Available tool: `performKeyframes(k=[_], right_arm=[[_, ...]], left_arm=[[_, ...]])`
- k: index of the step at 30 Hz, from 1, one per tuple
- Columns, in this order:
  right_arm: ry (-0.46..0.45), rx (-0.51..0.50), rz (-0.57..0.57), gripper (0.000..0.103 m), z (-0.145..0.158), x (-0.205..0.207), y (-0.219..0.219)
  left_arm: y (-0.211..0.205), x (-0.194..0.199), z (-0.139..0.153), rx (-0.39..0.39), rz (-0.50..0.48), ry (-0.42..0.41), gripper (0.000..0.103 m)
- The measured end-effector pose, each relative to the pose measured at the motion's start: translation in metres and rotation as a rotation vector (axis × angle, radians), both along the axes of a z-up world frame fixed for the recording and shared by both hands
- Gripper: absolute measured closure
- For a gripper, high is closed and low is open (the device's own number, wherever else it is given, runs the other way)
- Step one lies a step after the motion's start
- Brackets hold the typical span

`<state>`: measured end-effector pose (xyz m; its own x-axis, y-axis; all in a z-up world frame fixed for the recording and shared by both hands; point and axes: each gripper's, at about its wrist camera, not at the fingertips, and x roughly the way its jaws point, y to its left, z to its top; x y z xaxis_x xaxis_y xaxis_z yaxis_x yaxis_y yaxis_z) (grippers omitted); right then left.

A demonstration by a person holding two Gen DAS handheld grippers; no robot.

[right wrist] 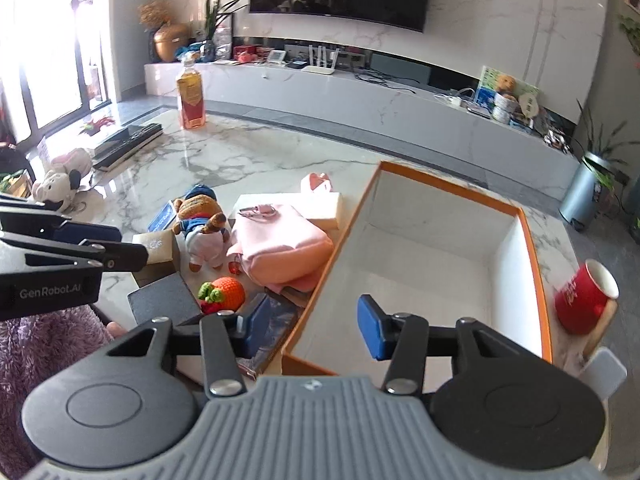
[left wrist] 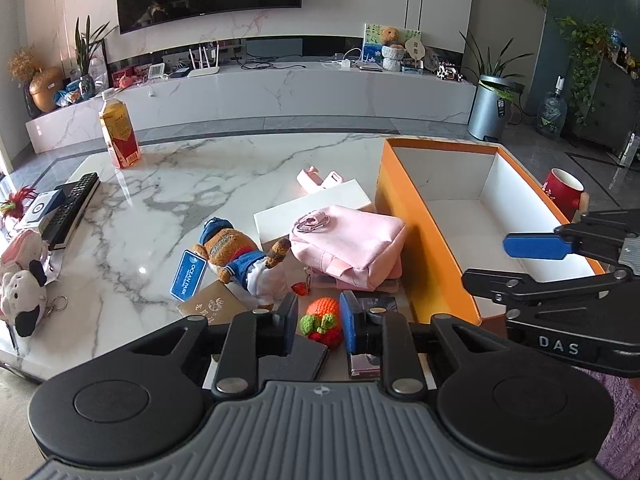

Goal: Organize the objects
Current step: 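Grasp the pink fabric bag with the left tool while the right tool grasps the pink flat item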

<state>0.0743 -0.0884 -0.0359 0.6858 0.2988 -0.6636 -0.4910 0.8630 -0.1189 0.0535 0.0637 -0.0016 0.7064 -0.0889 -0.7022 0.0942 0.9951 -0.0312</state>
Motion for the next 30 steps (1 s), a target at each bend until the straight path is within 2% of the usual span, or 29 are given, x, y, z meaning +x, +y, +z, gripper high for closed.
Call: performKeyframes(k=[4,9,13,14,18,23,25,28,30], right_arm=[[0.012,-0.060,0.085,0.069,-0.003,0.023,0.023],[-0.013,-0.176,0.145,0.082,-0.014,0.053,0.043],[-0.023,-0.241,0.167,0.085,-0.022,0.078,0.051],[-0.029,-0.260,0.178,0.085,-0.023,0.083,0.053],[-0.035,-0.314,0.218,0.087,-0.031,0.100,0.062],[-0.018,-0.372,0.273,0.092,-0.044,0.110,0.073],[-0.003,-0.384,0.291,0.097,-0.048,0.112,0.076],[0.020,-0.399,0.320,0.099,-0.055,0.112,0.079],[0.029,-0.412,0.336,0.099,-0.059,0.111,0.080]], left_arm=[[0.010,0.022,-0.006,-0.083,0.001,0.036,0.082],[0.020,0.053,-0.015,-0.200,0.034,0.081,0.082],[0.025,0.079,-0.026,-0.292,0.068,0.134,0.082],[0.027,0.085,-0.030,-0.319,0.079,0.154,0.080],[0.036,0.104,-0.046,-0.427,0.137,0.226,0.063],[0.039,0.121,-0.062,-0.460,0.171,0.290,0.057],[0.039,0.126,-0.069,-0.470,0.188,0.320,0.049],[0.039,0.132,-0.080,-0.502,0.206,0.366,0.044],[0.038,0.136,-0.086,-0.534,0.204,0.385,0.043]])
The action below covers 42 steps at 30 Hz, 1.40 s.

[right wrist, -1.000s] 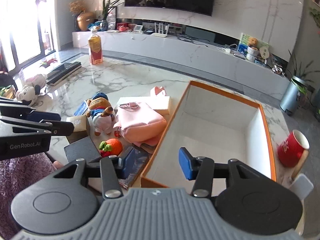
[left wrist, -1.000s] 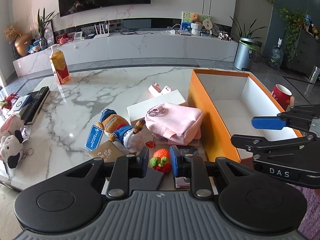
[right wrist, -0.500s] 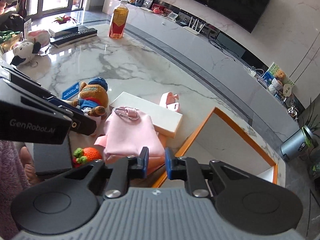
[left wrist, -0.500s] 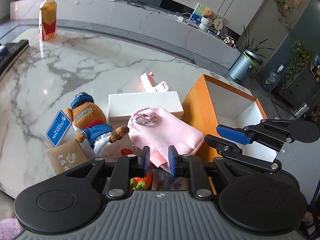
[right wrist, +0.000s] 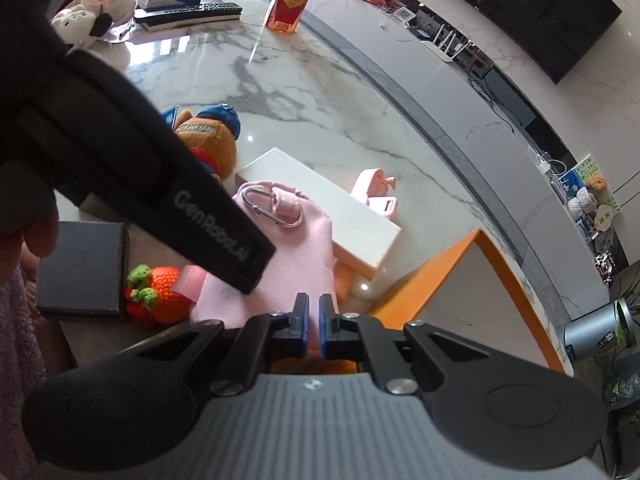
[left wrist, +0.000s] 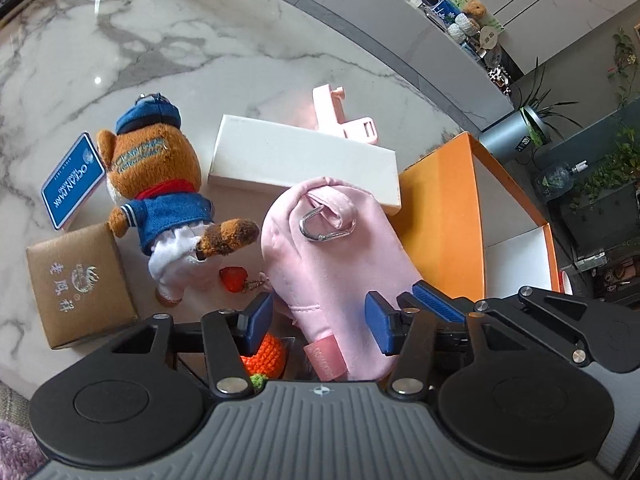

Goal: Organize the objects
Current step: 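Grasp the pink fabric bag with the left tool while the right tool grasps the pink flat item, then lift both pink items and carry them into the orange box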

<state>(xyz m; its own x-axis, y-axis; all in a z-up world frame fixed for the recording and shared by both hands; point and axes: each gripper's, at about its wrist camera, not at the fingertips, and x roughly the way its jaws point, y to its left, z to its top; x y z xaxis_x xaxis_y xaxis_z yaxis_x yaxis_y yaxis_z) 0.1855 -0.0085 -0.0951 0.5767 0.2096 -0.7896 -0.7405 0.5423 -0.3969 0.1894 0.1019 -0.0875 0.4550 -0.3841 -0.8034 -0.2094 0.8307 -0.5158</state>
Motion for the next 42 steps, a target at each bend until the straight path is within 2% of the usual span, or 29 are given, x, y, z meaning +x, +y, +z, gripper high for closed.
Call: performKeyframes(k=[3,6,8,14,17,18,19,21,24,29,34,36,42], right_arm=[[0.004,-0.003,0.013,0.099,-0.002,-0.001,0.000],[0.024,0.005,0.009,0.099,0.000,0.000,-0.001],[0.029,0.010,0.011,0.098,0.002,-0.001,-0.001],[0.058,0.035,0.022,0.097,0.010,-0.003,0.001],[0.094,0.013,0.050,0.091,0.006,-0.001,0.008],[0.101,-0.002,0.062,0.084,0.002,0.000,0.012],[0.102,-0.016,0.072,0.070,-0.001,0.000,0.016],[0.109,-0.045,0.094,0.054,-0.008,0.002,0.023],[0.123,-0.095,0.119,0.051,-0.019,0.007,0.036],[0.118,-0.193,0.168,0.038,-0.036,0.007,0.055],[0.115,-0.243,0.171,0.038,-0.050,0.005,0.066],[0.075,-0.278,0.179,0.039,-0.055,0.001,0.069],[0.062,-0.191,0.144,0.071,-0.028,-0.001,0.059]], left_arm=[[-0.002,0.002,-0.004,-0.002,0.003,-0.006,0.046],[0.000,0.000,0.001,0.021,0.011,-0.045,0.062],[0.003,-0.002,0.008,0.042,-0.001,-0.074,0.067],[0.009,-0.016,0.040,0.216,-0.038,-0.175,0.074],[0.012,-0.024,0.054,0.312,-0.065,-0.199,0.074],[0.013,-0.027,0.058,0.337,-0.070,-0.208,0.074],[0.014,-0.029,0.060,0.356,-0.071,-0.215,0.074],[0.014,-0.035,0.065,0.406,-0.074,-0.240,0.074],[0.014,-0.037,0.067,0.462,-0.089,-0.253,0.074],[0.020,-0.038,0.062,0.452,-0.093,-0.249,0.074],[0.027,-0.039,0.058,0.431,-0.092,-0.249,0.074],[0.029,-0.040,0.058,0.426,-0.093,-0.252,0.074],[0.029,-0.042,0.059,0.424,-0.099,-0.260,0.074]])
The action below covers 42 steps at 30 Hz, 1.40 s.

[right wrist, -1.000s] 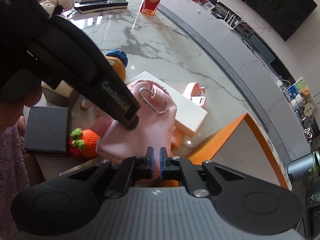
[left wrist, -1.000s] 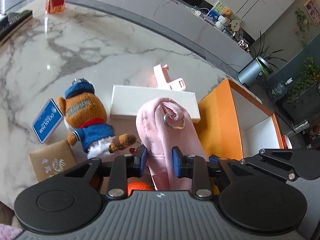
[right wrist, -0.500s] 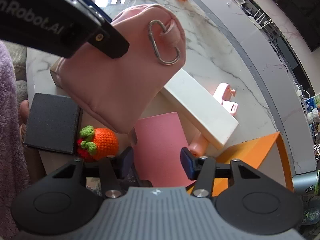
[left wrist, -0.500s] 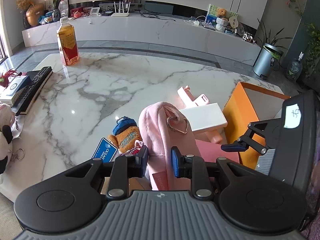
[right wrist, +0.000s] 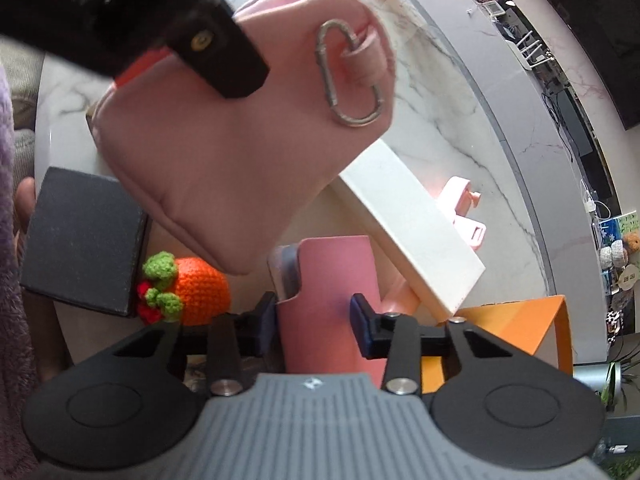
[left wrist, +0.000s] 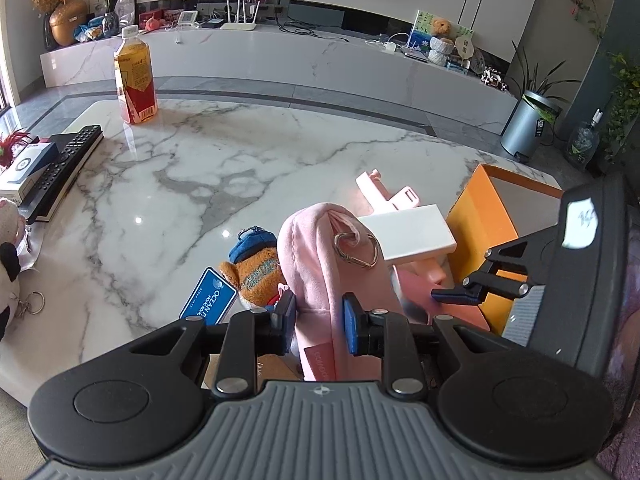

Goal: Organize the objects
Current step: 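Lift both pink items and carry them into the orange box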

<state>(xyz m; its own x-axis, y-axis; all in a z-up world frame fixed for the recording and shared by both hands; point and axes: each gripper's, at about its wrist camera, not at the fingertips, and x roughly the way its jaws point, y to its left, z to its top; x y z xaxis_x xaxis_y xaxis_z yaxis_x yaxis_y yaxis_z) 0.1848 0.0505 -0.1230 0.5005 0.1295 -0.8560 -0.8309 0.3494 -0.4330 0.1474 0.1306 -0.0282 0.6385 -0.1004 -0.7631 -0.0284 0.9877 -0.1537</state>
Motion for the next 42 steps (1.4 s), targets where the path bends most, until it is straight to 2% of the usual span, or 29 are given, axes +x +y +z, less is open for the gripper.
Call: performKeyframes(k=[4,6,10,14,17,20,23,26,30,33,36,42], right_arm=[[-0.038,0.068,-0.054,0.084,0.017,0.002,-0.010],[-0.032,0.124,-0.094,0.086,0.029,0.003,-0.016],[-0.023,0.259,-0.172,0.086,0.062,-0.002,-0.033],[-0.006,0.451,-0.268,0.086,0.112,-0.012,-0.056],[-0.037,0.561,-0.331,0.086,0.141,-0.022,-0.079],[-0.064,0.625,-0.429,0.086,0.159,-0.041,-0.113],[-0.060,0.660,-0.560,0.086,0.156,-0.053,-0.150],[-0.024,0.701,-0.696,0.086,0.148,-0.060,-0.187],[0.027,0.739,-0.825,0.086,0.133,-0.067,-0.226],[0.074,0.736,-0.859,0.086,0.118,-0.067,-0.235],[0.093,0.750,-0.875,0.086,0.107,-0.063,-0.237],[0.193,0.755,-0.880,0.086,0.091,-0.040,-0.236]], left_arm=[[-0.002,-0.001,0.003,0.008,-0.004,-0.005,0.075],[-0.003,-0.004,0.006,0.013,-0.007,-0.012,0.075],[-0.008,-0.012,0.024,0.034,-0.015,-0.051,0.075],[-0.019,-0.022,0.050,0.048,-0.036,-0.115,0.075],[-0.038,-0.030,0.069,0.051,-0.085,-0.164,0.075],[-0.067,-0.036,0.080,0.049,-0.167,-0.197,0.075],[-0.102,-0.039,0.080,0.049,-0.266,-0.204,0.075],[-0.138,-0.039,0.071,0.087,-0.355,-0.191,0.075],[-0.181,-0.032,0.046,0.201,-0.450,-0.130,0.075],[-0.203,-0.028,0.026,0.301,-0.484,-0.076,0.075],[-0.215,-0.030,0.015,0.358,-0.518,-0.053,0.075],[-0.234,-0.033,0.007,0.457,-0.536,-0.037,0.075]])
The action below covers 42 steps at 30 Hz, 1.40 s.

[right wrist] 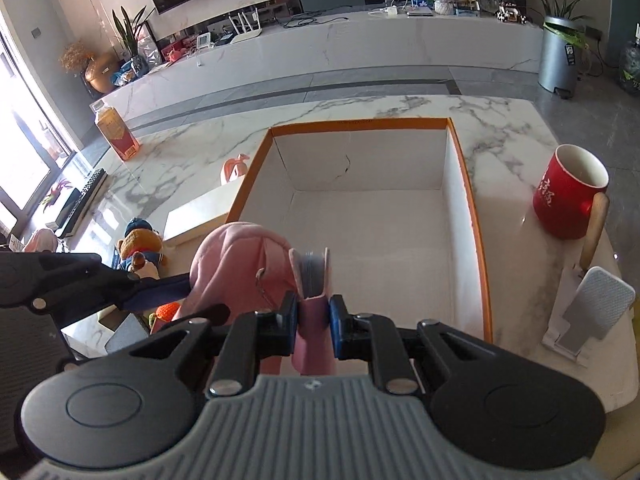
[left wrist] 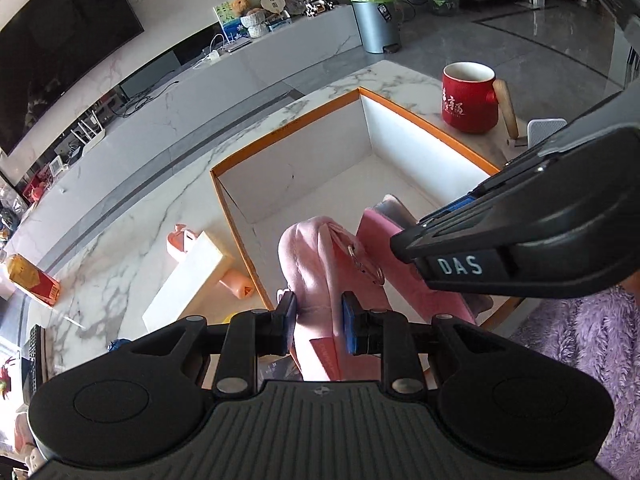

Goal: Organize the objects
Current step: 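Lift both pink items and carry them into the orange box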

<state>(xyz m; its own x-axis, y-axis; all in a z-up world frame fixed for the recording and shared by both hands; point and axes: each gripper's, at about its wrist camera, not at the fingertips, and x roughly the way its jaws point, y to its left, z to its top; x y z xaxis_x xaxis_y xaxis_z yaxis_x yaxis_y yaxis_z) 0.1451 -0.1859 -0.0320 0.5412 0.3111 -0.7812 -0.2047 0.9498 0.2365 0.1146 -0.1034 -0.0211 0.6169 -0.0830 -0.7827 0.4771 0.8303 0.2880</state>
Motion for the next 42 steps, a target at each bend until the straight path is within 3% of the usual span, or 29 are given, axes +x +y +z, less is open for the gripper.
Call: performKeyframes(k=[11,21,26,29,32,35,39,42], right_arm=[[0.178,0.088,0.003,0.086,-0.046,0.027,-0.003],[0.261,0.119,0.016,0.085,-0.067,0.042,0.002],[0.272,0.124,0.017,0.084,-0.071,0.047,0.008],[0.273,0.124,0.010,0.084,-0.071,0.048,0.009],[0.289,0.148,-0.006,0.084,-0.072,0.049,0.006],[0.307,0.174,-0.016,0.084,-0.074,0.050,0.005],[0.309,0.171,-0.026,0.083,-0.072,0.048,0.006],[0.327,0.207,-0.033,0.081,-0.071,0.047,0.006]], left_arm=[[-0.027,0.013,-0.032,0.142,-0.042,0.058,0.075],[-0.022,0.026,-0.051,0.129,-0.024,0.156,0.068],[-0.015,0.030,-0.053,0.102,-0.012,0.169,0.056],[-0.007,0.030,-0.048,0.054,-0.014,0.185,0.055],[0.004,0.026,-0.037,-0.046,-0.015,0.220,0.048],[0.018,0.019,-0.024,-0.097,-0.010,0.197,0.047],[0.043,0.008,-0.005,-0.222,0.002,0.189,0.045],[0.054,0.009,0.002,-0.238,0.053,0.163,0.045]])
